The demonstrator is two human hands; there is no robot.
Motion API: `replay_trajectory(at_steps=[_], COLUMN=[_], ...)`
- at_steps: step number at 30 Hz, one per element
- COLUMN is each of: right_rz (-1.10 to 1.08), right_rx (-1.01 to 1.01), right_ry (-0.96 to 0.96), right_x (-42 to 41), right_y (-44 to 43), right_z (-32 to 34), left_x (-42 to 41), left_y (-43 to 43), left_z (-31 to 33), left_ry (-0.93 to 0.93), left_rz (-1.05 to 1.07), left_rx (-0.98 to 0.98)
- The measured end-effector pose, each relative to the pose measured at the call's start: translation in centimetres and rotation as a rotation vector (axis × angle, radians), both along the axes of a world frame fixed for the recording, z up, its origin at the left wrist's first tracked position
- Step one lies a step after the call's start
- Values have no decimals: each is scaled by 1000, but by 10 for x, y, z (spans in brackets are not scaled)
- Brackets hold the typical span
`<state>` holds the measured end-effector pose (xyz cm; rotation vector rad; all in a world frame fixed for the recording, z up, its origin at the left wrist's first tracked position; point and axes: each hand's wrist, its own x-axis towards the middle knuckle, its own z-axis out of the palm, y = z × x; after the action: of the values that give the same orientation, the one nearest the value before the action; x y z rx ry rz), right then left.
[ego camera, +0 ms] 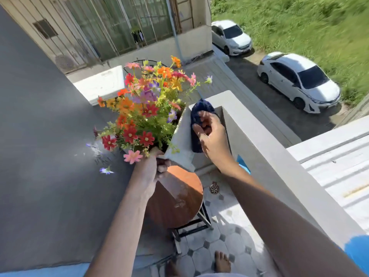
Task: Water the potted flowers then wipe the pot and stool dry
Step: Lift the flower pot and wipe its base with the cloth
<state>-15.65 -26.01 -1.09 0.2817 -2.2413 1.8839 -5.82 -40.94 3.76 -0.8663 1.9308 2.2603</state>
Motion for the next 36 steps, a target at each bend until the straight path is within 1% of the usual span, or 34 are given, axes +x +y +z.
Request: replay_trajectory(at_steps=[3, 6, 8, 9, 10, 12, 15, 18, 20, 21, 23, 25, 28, 30, 31, 32, 33, 34, 35, 36], right_rz=[-67, -149, -161, -131, -91, -11, 67, 169, 231, 232, 171, 120, 103, 117, 136, 122, 105, 151, 210, 242], right_rx=[49, 59, -6, -31, -12, 72, 64, 76, -80, -221, -401, -359, -172, -158, -224, -239, -224, -177, -165, -196], right_ry=[20, -11, -64, -80, -91, -106, -78, -68, -150, -218, -294, -254, -168, -118, -112, -151, -187, -307, -496, -554], right_x=[-20, -7, 11, 17, 23, 35, 55, 69, 72, 71, 59, 42, 28, 20, 15, 5, -12, -42, -61, -88], right_y=[3, -7, -12, -13, -13, -15, -23, -18, -13, -12, -7, 0, 10, 13, 10, 11, 17, 26, 28, 14], right_z=[-5, -17, -25, -29, -31, -34, -31, -18, -8, -2, 7, 20, 27, 38, 45, 36, 4, -77, -139, -197], left_x=[2, 0, -1, -1, -1, -1, -6, -11, -11, -9, -4, 2, 9, 13, 14, 15, 16, 17, 19, 20], left_y=[-1, -2, -3, -4, -5, -6, -7, -6, -8, -9, -12, -14, -17, -20, -22, -25, -29, -32, -35, -39], left_z=[6, 6, 4, 1, -1, -7, -10, -10, -13, -16, -21, -21, -22, -27, -30, -33, -36, -38, -37, -35], left_ry=[26, 47, 44, 34, 21, 4, 7, 19, -2, -25, -61, -53, -38, -38, -42, -45, -42, -33, -23, -21], left_rz=[16, 49, 65, 71, 74, 93, 158, 167, 152, 145, 132, 99, 48, 66, 75, 78, 76, 69, 63, 71], left_rx=[27, -2, -21, -22, -14, 35, 94, -5, -98, -128, -158, -151, -78, -68, -67, -65, -57, -55, -64, -79])
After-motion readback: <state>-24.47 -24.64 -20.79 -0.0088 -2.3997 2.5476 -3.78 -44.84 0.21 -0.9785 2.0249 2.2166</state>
